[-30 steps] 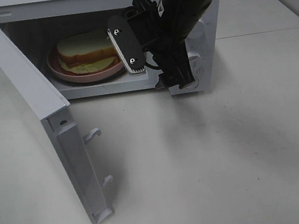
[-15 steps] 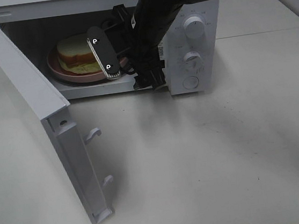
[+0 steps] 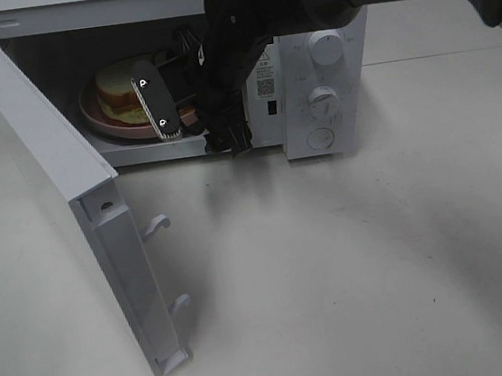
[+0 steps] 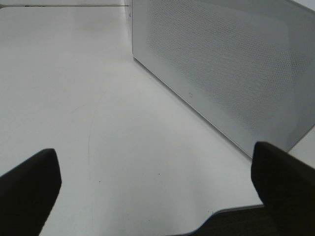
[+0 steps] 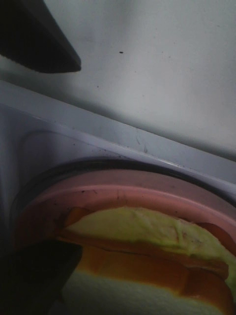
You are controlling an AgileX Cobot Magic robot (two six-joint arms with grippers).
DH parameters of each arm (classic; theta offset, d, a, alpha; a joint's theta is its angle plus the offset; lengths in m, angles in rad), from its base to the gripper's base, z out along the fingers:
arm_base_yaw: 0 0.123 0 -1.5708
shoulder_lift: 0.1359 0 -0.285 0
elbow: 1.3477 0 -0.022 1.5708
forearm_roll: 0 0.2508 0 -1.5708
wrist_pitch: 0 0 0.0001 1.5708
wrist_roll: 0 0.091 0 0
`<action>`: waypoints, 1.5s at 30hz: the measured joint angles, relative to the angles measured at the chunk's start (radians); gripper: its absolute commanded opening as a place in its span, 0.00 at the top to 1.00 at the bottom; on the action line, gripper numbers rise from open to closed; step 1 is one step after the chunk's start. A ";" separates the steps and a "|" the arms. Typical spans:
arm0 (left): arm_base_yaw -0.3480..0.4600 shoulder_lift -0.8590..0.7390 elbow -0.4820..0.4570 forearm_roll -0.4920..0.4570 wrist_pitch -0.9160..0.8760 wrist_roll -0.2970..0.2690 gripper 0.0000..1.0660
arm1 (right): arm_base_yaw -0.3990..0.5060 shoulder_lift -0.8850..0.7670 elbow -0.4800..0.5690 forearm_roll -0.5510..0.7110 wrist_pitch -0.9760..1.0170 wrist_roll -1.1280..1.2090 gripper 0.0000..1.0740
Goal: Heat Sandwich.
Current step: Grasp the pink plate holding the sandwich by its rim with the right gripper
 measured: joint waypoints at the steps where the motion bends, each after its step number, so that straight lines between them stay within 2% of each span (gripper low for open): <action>1: 0.000 0.000 0.000 0.000 0.000 0.000 0.08 | 0.000 0.009 -0.010 0.000 0.002 0.000 0.23; 9: 0.000 0.000 0.000 0.000 0.000 0.000 0.08 | 0.013 0.079 -0.109 0.000 0.020 0.026 0.23; 16: 0.000 0.000 0.000 0.000 0.000 0.000 0.08 | 0.024 0.145 -0.237 0.001 0.068 0.056 0.24; 36: 0.000 0.000 0.000 0.003 0.000 0.000 0.08 | 0.034 0.219 -0.289 0.002 0.093 0.067 0.26; 40: 0.000 0.000 0.000 0.003 0.000 0.000 0.08 | 0.035 0.229 -0.292 0.003 0.093 0.066 0.30; 43: 0.000 0.000 0.000 0.003 0.000 0.000 0.08 | 0.035 0.229 -0.293 0.003 0.091 0.070 0.47; 44: 0.000 0.000 0.000 0.003 0.000 0.000 0.08 | 0.035 0.229 -0.293 0.003 0.091 0.070 0.47; 45: 0.000 0.000 0.000 0.003 0.000 0.000 0.08 | 0.035 0.229 -0.294 0.003 0.087 0.078 0.54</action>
